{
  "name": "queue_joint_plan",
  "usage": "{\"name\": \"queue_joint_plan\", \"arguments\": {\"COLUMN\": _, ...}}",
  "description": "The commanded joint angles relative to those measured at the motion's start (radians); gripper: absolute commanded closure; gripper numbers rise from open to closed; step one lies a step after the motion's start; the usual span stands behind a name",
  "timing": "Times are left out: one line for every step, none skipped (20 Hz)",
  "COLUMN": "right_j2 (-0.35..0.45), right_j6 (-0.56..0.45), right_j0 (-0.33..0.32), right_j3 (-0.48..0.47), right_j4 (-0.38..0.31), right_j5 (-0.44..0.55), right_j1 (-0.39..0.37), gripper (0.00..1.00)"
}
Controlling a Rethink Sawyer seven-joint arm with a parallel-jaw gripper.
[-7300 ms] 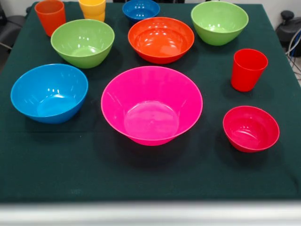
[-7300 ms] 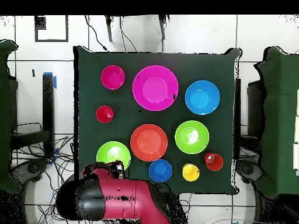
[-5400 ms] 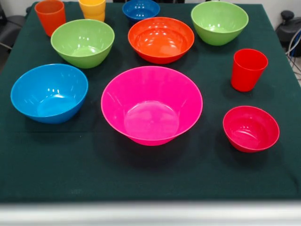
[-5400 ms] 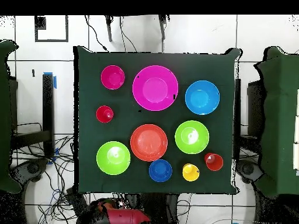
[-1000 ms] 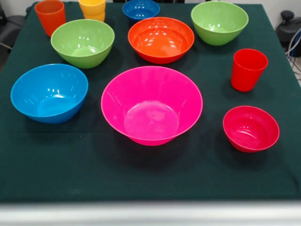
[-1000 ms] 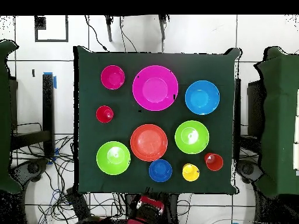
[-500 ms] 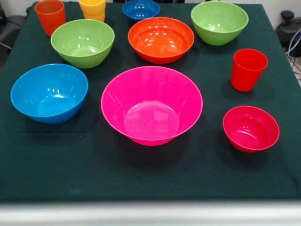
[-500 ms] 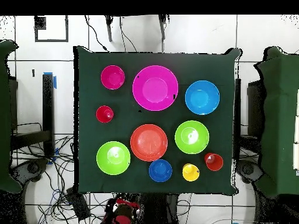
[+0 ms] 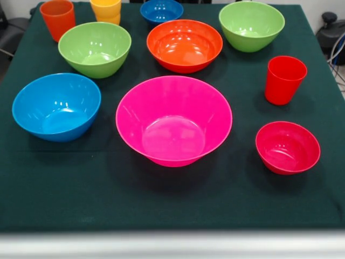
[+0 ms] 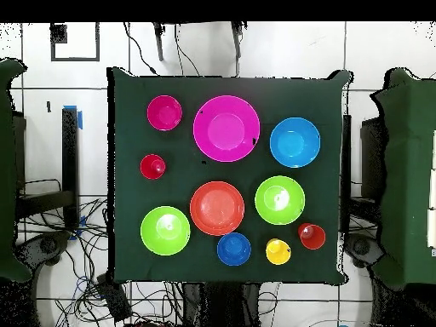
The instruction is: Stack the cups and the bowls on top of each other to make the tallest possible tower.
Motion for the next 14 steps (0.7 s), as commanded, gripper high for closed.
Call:
{"name": "queue_joint_plan", "arguments": {"right_j2": 0.178, "right_j6": -0.038, "right_j0": -0.006, "right_j3": 0.096, "right_j4": 0.086, "right_j5": 0.265, "right_j1": -0.185, "gripper": 0.00}}
{"name": "queue_joint_plan", "arguments": {"right_j2": 0.205, "right_j6": -0.039, "right_j0": -0.016, "right_j3": 0.106, "right_j4": 0.100, "right_j5": 0.248, "right_j1": -0.178, "gripper": 0.00}}
{"name": "queue_joint_plan", "arguments": {"right_j2": 0.216, "right_j6": -0.053, "right_j0": -0.022, "right_j3": 0.112, "right_j4": 0.115, "right_j5": 0.246, "right_j1": -0.185, "gripper": 0.00}}
{"name": "queue_joint_plan", "arguments": {"right_j2": 0.203, "right_j6": -0.084, "right_j0": -0.020, "right_j3": 0.119, "right_j4": 0.139, "right_j5": 0.269, "right_j1": -0.215, "gripper": 0.00}}
{"name": "queue_joint_plan", "arguments": {"right_j2": 0.190, "right_j6": -0.115, "right_j0": -0.018, "right_j3": 0.126, "right_j4": 0.162, "right_j5": 0.292, "right_j1": -0.244, "gripper": 0.00}}
{"name": "queue_joint_plan", "arguments": {"right_j2": 0.175, "right_j6": -0.125, "right_j0": -0.021, "right_j3": 0.123, "right_j4": 0.160, "right_j5": 0.308, "right_j1": -0.258, "gripper": 0.00}}
{"name": "queue_joint_plan", "arguments": {"right_j2": 0.162, "right_j6": -0.138, "right_j0": -0.026, "right_j3": 0.116, "right_j4": 0.153, "right_j5": 0.332, "right_j1": -0.276, "gripper": 0.00}}
{"name": "queue_joint_plan", "arguments": {"right_j2": 0.155, "right_j6": -0.138, "right_j0": -0.031, "right_j3": 0.110, "right_j4": 0.133, "right_j5": 0.341, "right_j1": -0.280, "gripper": 0.00}}
{"name": "queue_joint_plan", "arguments": {"right_j2": 0.148, "right_j6": -0.152, "right_j0": -0.027, "right_j3": 0.112, "right_j4": 0.133, "right_j5": 0.359, "right_j1": -0.303, "gripper": 0.00}}
{"name": "queue_joint_plan", "arguments": {"right_j2": 0.140, "right_j6": -0.164, "right_j0": -0.021, "right_j3": 0.111, "right_j4": 0.140, "right_j5": 0.395, "right_j1": -0.330, "gripper": 0.00}}
{"name": "queue_joint_plan", "arguments": {"right_j2": 0.133, "right_j6": -0.175, "right_j0": -0.016, "right_j3": 0.111, "right_j4": 0.147, "right_j5": 0.431, "right_j1": -0.358, "gripper": 0.00}}
{"name": "queue_joint_plan", "arguments": {"right_j2": 0.129, "right_j6": -0.178, "right_j0": -0.015, "right_j3": 0.108, "right_j4": 0.148, "right_j5": 0.452, "right_j1": -0.371, "gripper": 0.00}}
{"name": "queue_joint_plan", "arguments": {"right_j2": 0.125, "right_j6": -0.181, "right_j0": -0.014, "right_j3": 0.106, "right_j4": 0.149, "right_j5": 0.473, "right_j1": -0.385, "gripper": 0.00}}
{"name": "queue_joint_plan", "arguments": {"right_j2": 0.129, "right_j6": -0.176, "right_j0": -0.017, "right_j3": 0.107, "right_j4": 0.143, "right_j5": 0.448, "right_j1": -0.366, "gripper": 0.00}}
